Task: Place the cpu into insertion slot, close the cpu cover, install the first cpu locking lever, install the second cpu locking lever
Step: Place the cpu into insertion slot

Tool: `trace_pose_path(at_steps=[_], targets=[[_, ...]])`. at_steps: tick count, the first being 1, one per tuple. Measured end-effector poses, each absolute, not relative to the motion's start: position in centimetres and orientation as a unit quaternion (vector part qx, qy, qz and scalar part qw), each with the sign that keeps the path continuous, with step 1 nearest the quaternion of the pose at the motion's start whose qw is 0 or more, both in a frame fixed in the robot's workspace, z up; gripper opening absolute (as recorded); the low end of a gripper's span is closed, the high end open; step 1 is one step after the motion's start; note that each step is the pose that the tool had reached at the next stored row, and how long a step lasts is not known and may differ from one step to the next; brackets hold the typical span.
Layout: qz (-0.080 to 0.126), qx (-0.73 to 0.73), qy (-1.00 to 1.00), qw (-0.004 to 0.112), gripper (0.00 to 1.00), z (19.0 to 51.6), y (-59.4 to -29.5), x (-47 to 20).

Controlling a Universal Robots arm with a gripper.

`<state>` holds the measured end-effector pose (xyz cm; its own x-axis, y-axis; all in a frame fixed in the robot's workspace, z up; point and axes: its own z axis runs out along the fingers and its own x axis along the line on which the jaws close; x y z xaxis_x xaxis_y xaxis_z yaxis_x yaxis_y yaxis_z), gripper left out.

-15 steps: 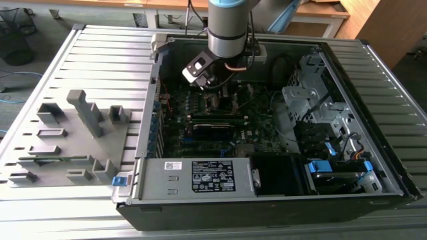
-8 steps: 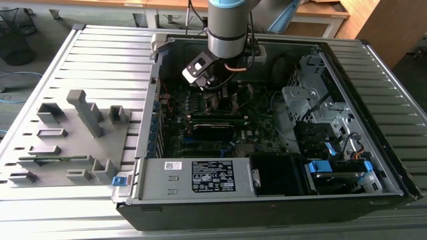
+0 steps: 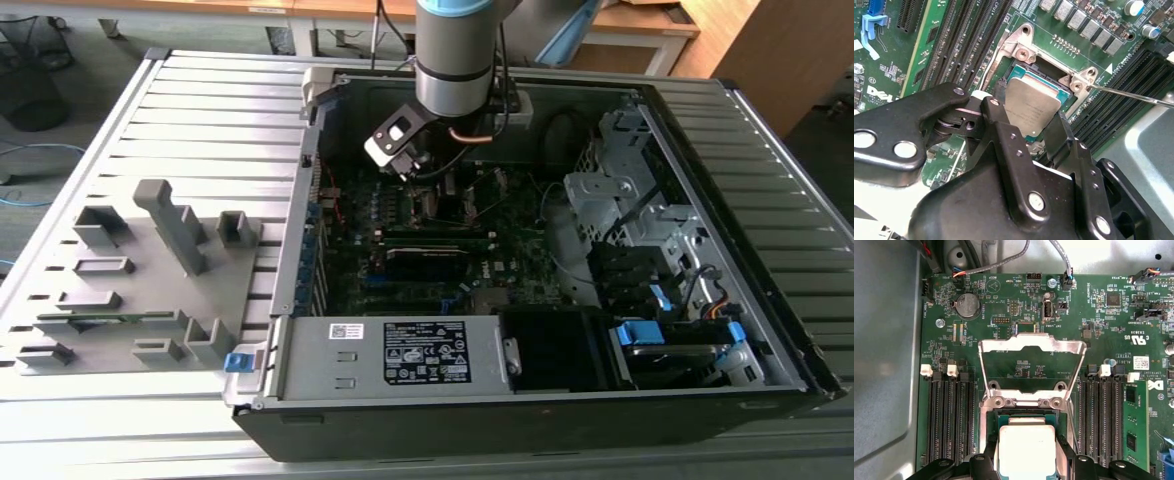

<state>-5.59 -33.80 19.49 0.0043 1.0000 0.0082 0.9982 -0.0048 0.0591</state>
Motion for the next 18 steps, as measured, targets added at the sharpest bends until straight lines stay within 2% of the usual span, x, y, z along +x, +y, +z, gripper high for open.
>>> trace_pose_path(at_steps=[18], targets=[[0.024, 0.712, 0.701, 0.018, 0.54, 19.45, -33.74, -5.59]])
